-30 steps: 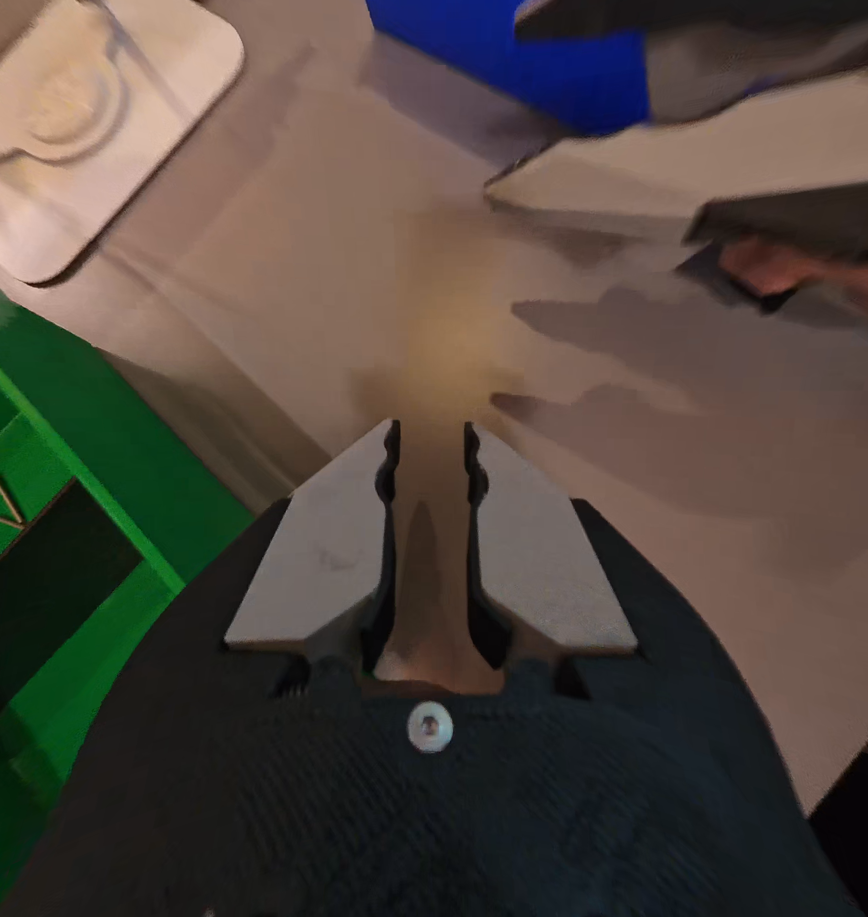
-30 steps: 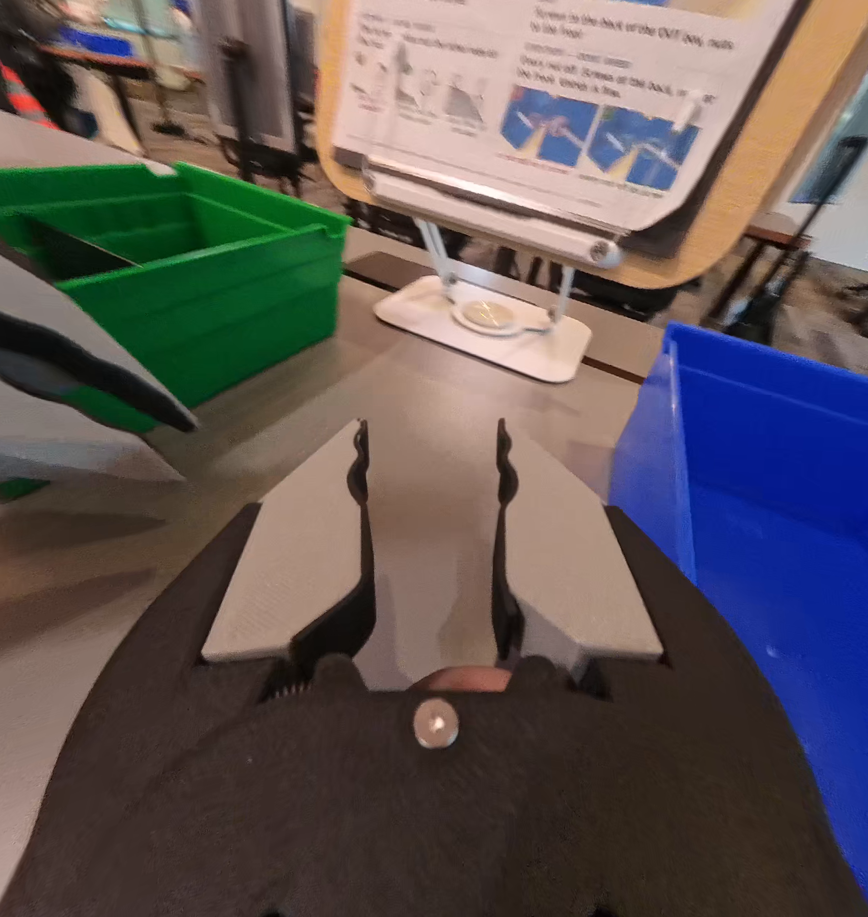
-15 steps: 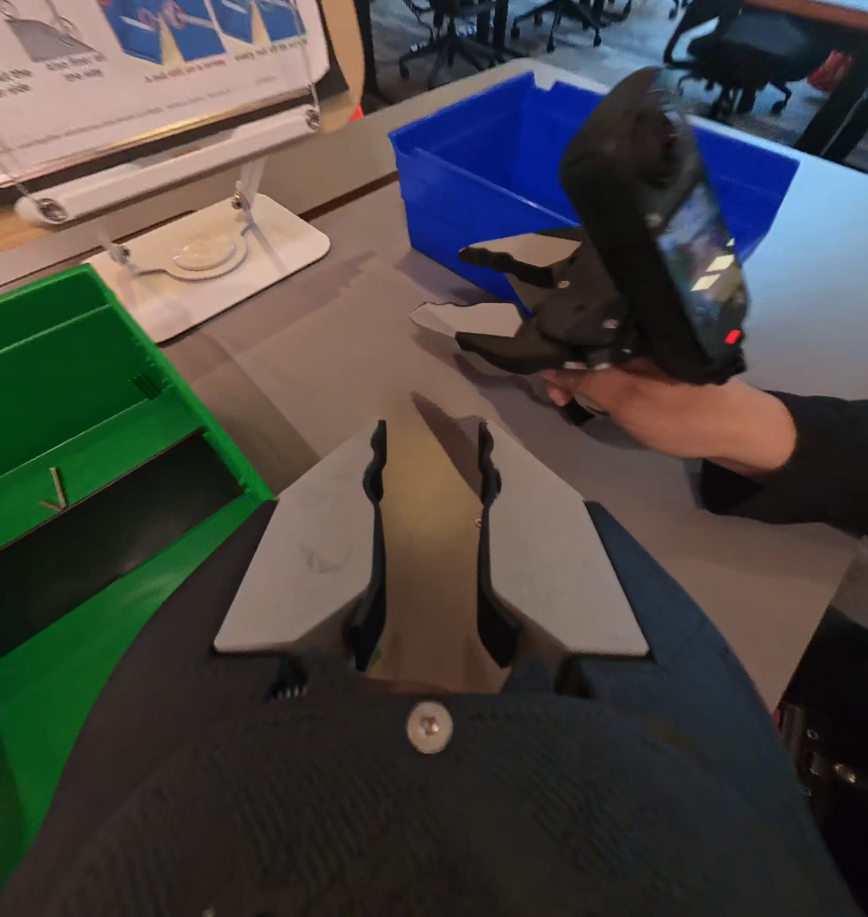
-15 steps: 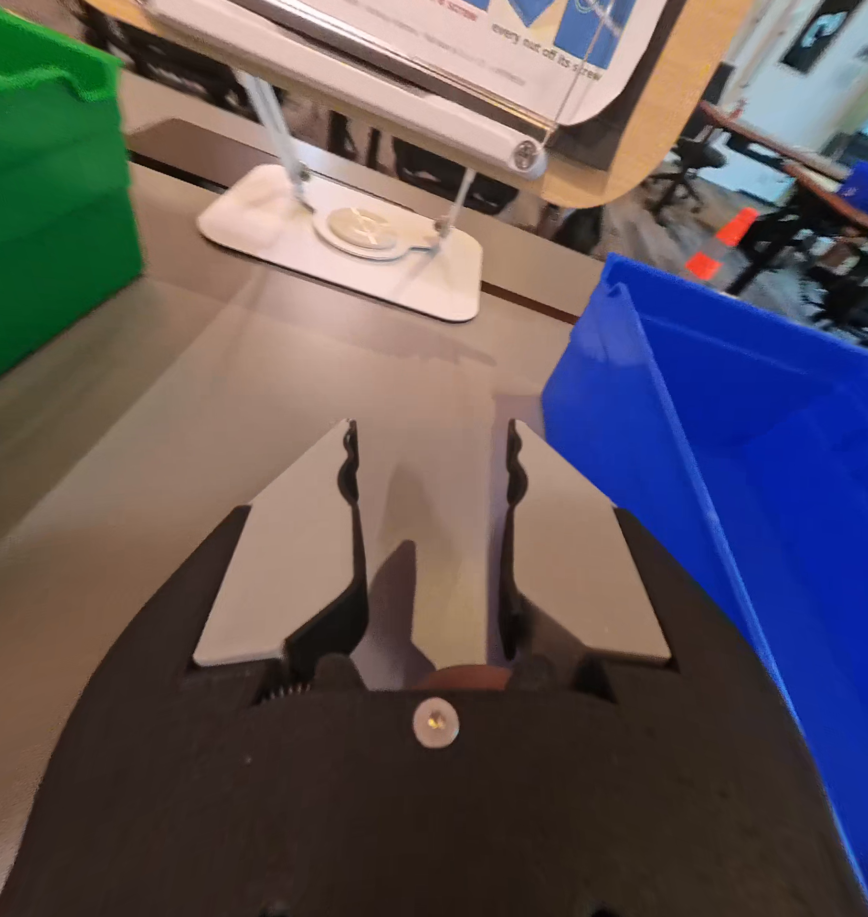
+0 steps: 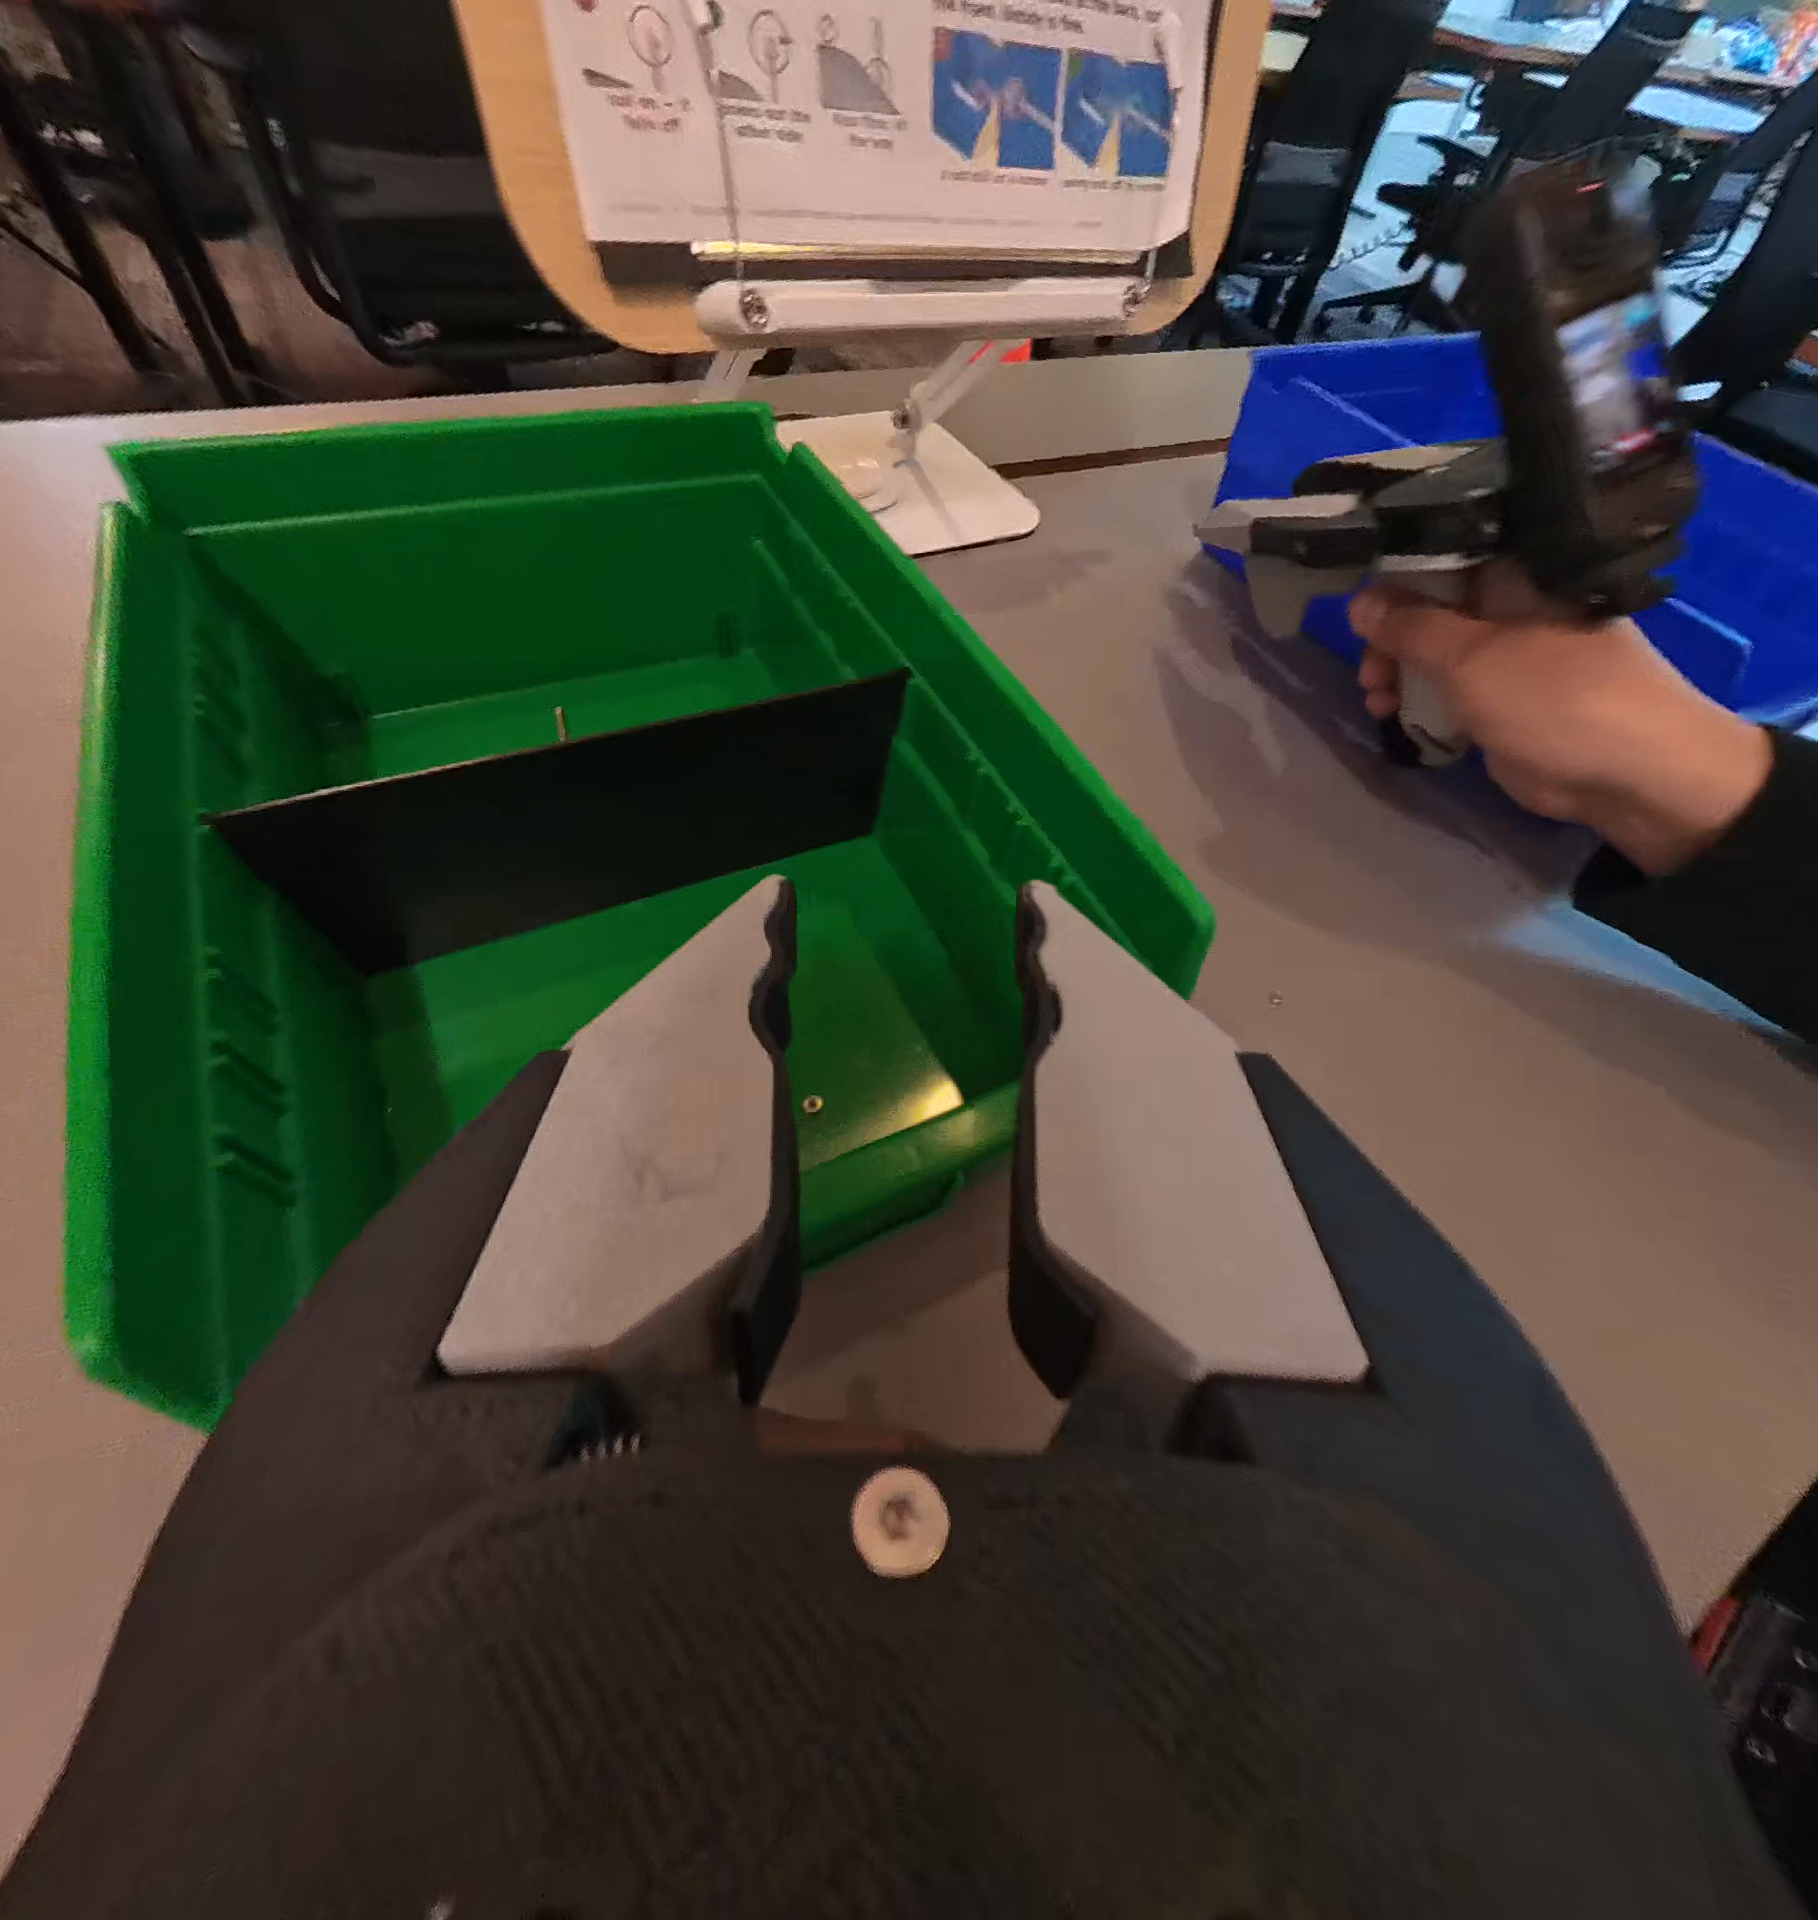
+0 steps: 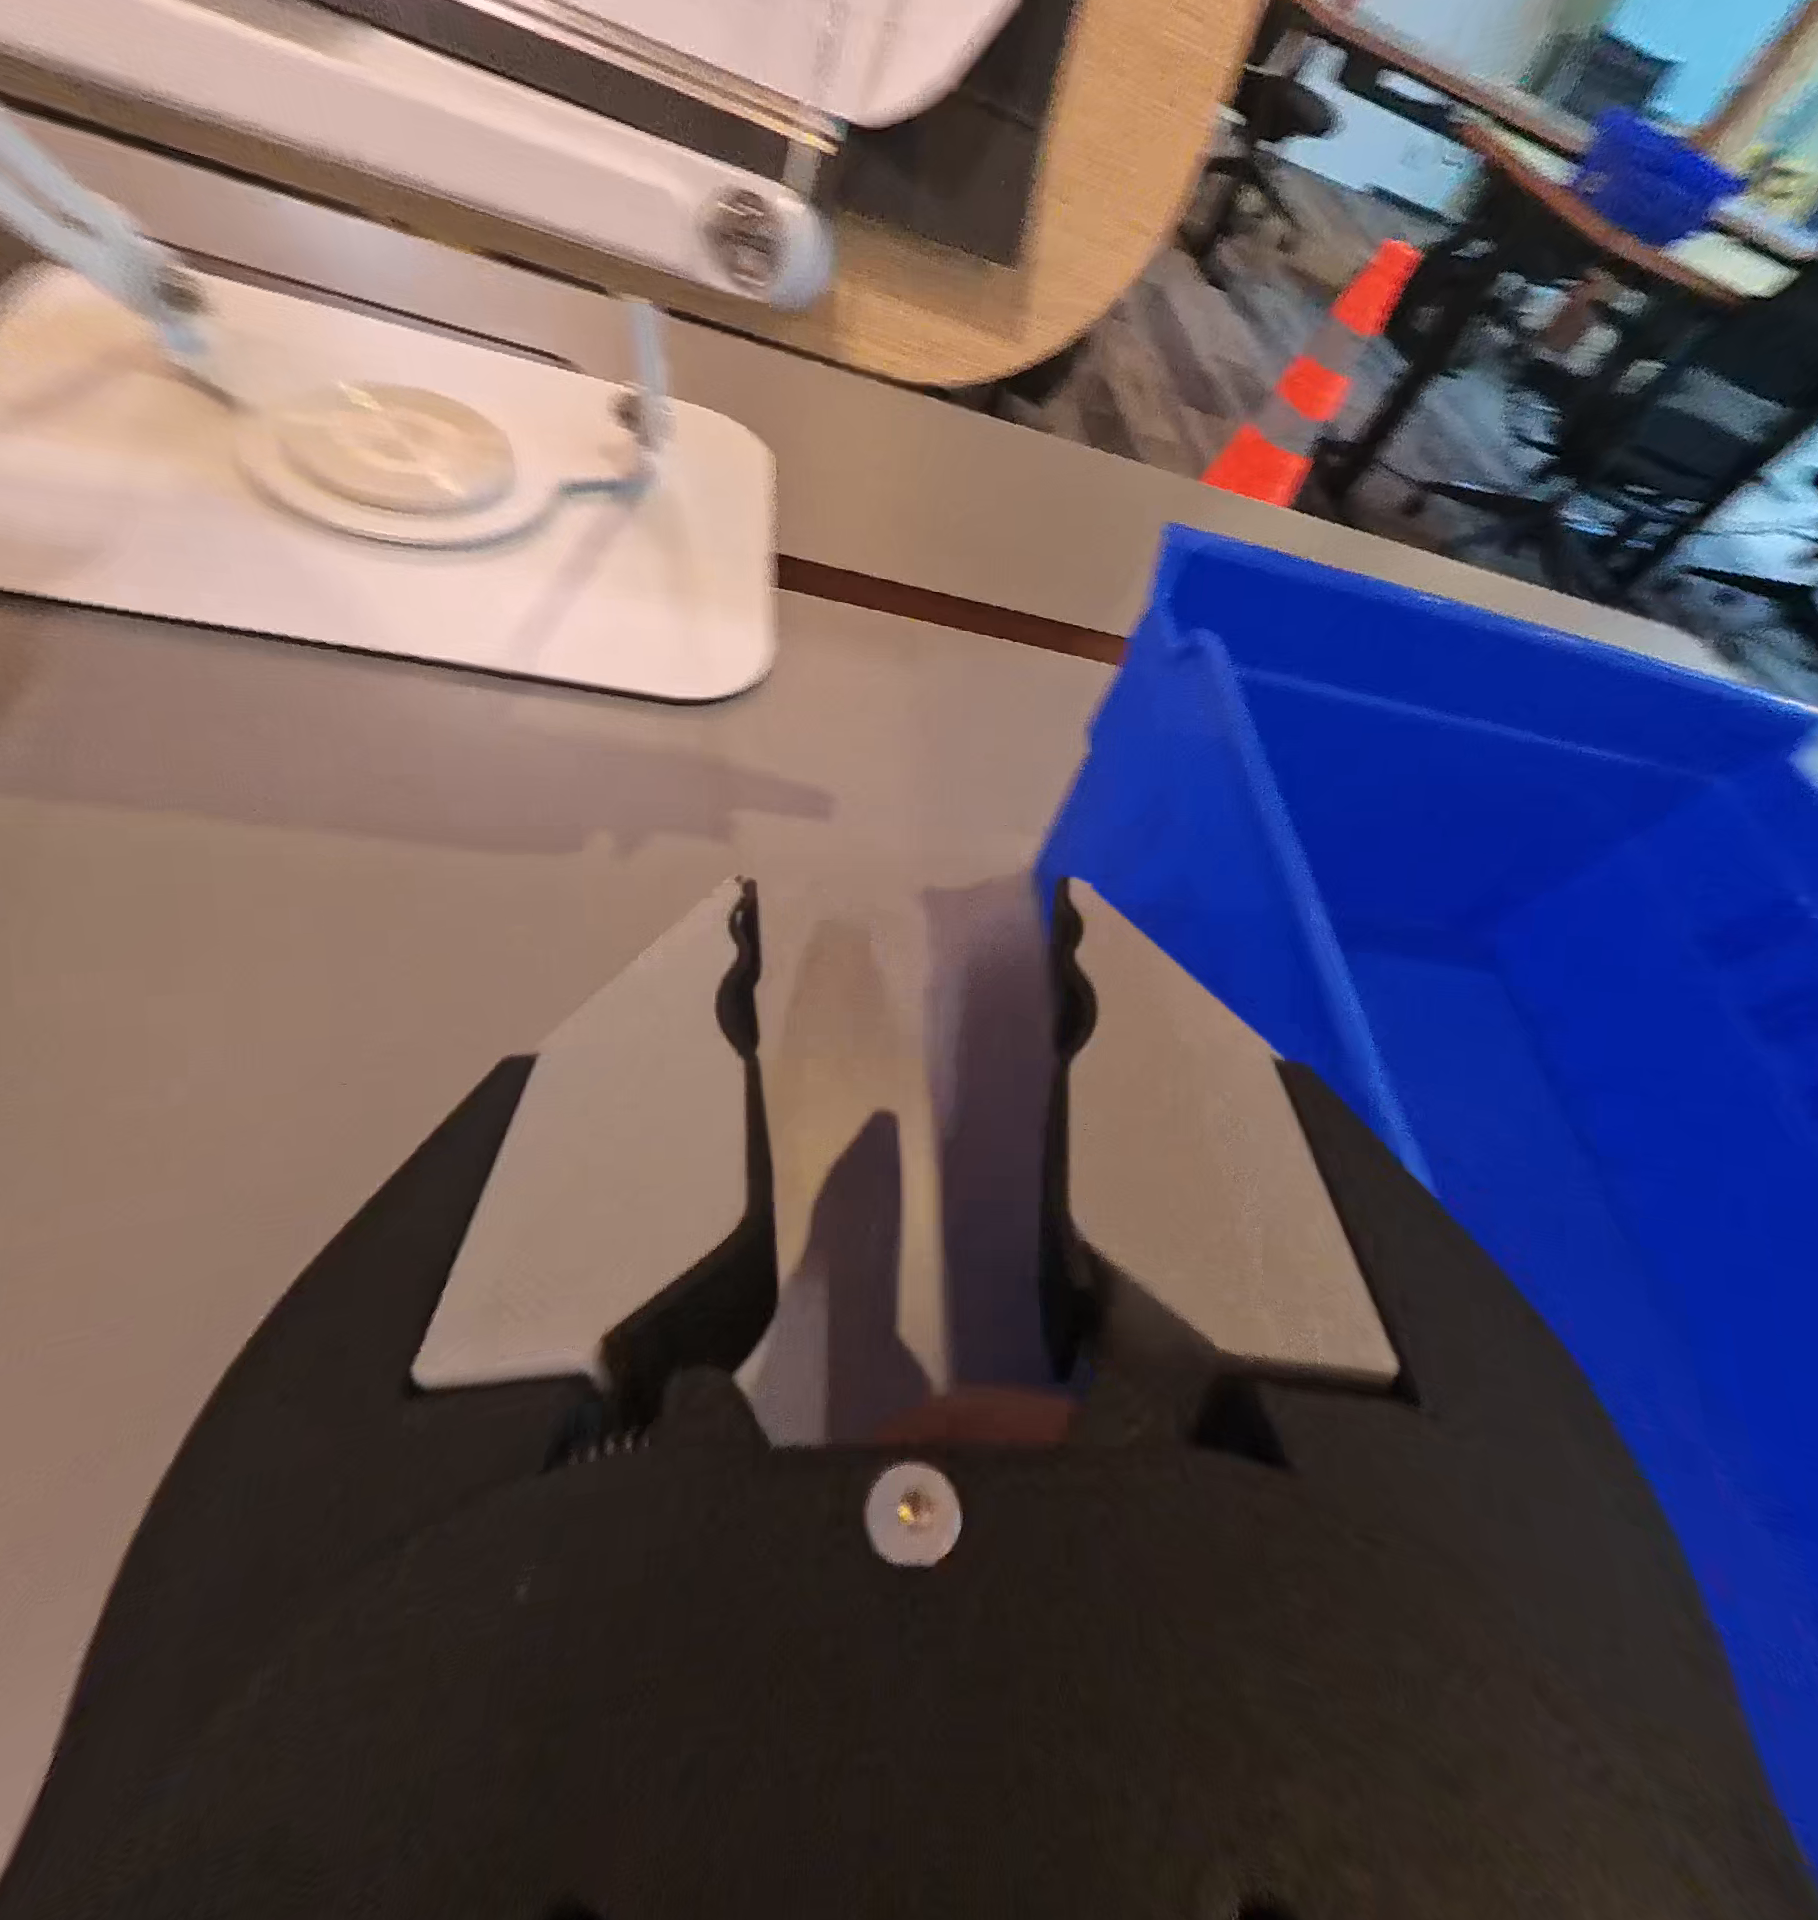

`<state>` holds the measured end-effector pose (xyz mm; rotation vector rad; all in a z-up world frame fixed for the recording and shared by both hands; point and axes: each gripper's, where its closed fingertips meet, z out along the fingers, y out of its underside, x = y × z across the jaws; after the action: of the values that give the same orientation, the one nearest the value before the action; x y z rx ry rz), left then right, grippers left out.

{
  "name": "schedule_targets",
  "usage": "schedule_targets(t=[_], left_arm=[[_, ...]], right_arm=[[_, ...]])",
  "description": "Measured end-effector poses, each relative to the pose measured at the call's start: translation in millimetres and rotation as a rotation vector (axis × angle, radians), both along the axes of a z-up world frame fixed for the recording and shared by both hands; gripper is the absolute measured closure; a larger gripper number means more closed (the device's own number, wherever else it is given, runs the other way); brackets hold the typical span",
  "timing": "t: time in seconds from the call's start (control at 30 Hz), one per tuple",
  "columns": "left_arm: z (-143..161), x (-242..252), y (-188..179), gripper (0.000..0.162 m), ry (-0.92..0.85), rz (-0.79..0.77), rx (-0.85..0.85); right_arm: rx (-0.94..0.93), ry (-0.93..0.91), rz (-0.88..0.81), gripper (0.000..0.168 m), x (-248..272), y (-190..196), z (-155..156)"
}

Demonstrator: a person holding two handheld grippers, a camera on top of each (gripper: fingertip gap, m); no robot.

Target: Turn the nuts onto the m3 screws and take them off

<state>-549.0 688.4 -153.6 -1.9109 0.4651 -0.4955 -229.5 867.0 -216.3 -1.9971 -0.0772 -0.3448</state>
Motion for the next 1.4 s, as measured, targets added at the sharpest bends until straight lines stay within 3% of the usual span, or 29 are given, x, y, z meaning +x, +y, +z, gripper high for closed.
schedule_targets(t=[0.13, 0.3, 0.47, 0.63, 0.7, 0.77, 0.83, 0.93, 1.03, 1.2, 1.3, 1.4], left_arm=[[-10.2, -10.1, 6.8, 0.121, 0.014, 0.046, -0.022], [-10.4, -2.0, 10.3, 0.121, 0.022, 0.049, -0.010], [-36.7, -2.2, 10.1, 0.122, 0.190, 0.014, -0.092], [-84.8, -35.9, 9.5, 0.126, 0.438, -0.034, -0.351], [-92.5, -59.3, 16.0, 0.135, 0.501, 0.013, -0.414], [-90.7, -79.9, 24.8, 0.137, 0.506, 0.081, -0.432], [-92.0, -86.0, 24.1, 0.155, 0.465, 0.080, -0.456], [-97.9, -99.3, 18.9, 0.159, 0.461, 0.124, -0.461], [-95.5, -109.4, 18.4, 0.162, 0.382, 0.165, -0.416], [-73.3, -90.4, 14.6, 0.157, 0.181, 0.082, -0.320], [-40.9, -78.1, 35.1, 0.142, 0.142, 0.086, -0.183], [-15.2, -56.3, 59.1, 0.124, 0.232, 0.049, -0.127]], right_arm=[[0.065, 0.095, 0.310, 0.096, -54.4, -32.8, 5.1], [0.127, 0.099, 0.515, 0.093, -75.3, -67.1, 10.4], [0.130, 0.130, 0.596, 0.093, -74.7, -80.9, 10.5], [0.125, 0.161, 0.623, 0.094, -75.6, -88.6, 13.6], [0.135, 0.168, 0.635, 0.094, -79.1, -91.8, 16.9], [0.145, 0.150, 0.643, 0.094, -82.0, -94.0, 18.8], [0.152, 0.127, 0.653, 0.094, -84.8, -96.0, 19.2], [0.149, 0.108, 0.660, 0.094, -89.6, -99.8, 18.3], [0.145, 0.120, 0.676, 0.094, -90.8, -103.0, 16.6], [0.120, 0.120, 0.704, 0.094, -92.8, -107.3, 11.2], [0.105, 0.136, 0.727, 0.094, -96.5, -110.4, 9.9], [0.091, 0.150, 0.756, 0.094, -101.8, -114.6, 10.1]])
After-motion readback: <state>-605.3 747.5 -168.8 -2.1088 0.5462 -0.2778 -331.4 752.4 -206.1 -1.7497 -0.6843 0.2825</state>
